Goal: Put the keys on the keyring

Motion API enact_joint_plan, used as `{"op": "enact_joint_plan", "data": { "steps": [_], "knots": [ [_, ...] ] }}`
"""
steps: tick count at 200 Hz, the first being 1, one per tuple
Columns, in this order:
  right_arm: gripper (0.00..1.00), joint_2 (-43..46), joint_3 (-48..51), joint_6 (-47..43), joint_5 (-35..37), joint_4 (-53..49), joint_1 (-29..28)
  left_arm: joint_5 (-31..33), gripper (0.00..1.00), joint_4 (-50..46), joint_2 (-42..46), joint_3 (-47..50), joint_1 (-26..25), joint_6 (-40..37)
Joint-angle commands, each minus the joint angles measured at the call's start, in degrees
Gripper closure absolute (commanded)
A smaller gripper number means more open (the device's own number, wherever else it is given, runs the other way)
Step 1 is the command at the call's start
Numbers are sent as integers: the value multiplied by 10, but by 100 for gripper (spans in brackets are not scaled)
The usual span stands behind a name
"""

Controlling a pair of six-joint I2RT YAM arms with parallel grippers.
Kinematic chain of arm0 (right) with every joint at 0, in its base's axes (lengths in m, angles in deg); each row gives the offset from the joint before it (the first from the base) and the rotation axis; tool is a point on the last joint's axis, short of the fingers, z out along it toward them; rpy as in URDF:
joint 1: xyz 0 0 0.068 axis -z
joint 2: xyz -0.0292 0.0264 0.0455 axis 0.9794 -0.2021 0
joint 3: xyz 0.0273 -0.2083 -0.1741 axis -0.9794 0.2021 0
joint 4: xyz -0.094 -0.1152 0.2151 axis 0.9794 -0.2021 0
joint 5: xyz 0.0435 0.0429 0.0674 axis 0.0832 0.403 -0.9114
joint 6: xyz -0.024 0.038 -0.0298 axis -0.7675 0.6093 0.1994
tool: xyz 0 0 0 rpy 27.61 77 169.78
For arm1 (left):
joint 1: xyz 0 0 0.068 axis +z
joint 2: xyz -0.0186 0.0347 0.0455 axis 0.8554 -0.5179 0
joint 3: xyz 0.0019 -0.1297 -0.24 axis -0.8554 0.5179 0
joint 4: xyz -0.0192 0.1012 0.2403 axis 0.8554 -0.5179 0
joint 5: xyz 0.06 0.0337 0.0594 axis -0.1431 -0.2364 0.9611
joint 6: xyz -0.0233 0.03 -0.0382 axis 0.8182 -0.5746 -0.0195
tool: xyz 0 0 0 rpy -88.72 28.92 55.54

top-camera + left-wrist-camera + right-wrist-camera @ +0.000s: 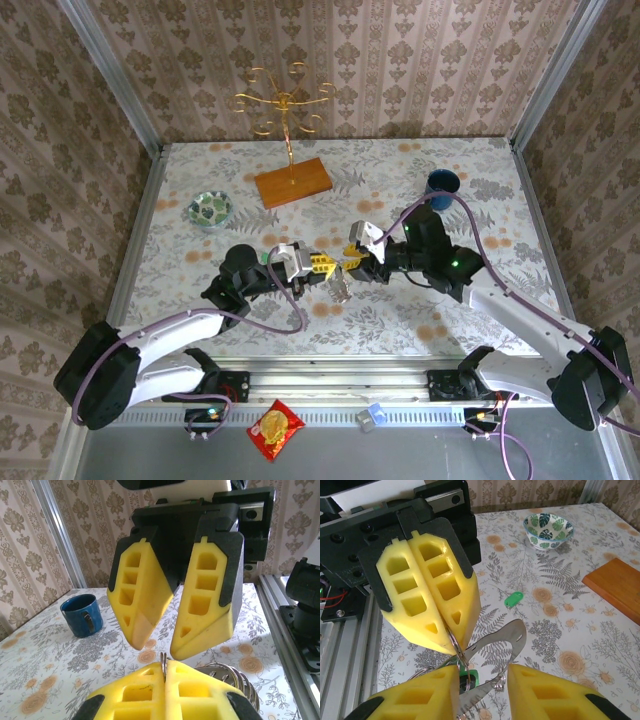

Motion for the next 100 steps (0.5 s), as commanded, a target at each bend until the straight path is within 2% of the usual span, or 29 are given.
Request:
{"op": "enact_joint_plan", "data": {
  "steps": [1,100],
  "knots": [
    [69,-6,-6,-7,-34,17,2,-21,100,44,-1,-1,-1,22],
    [78,-33,-21,1,-79,48,2,-28,100,88,-15,6,0,48]
  ]
}}
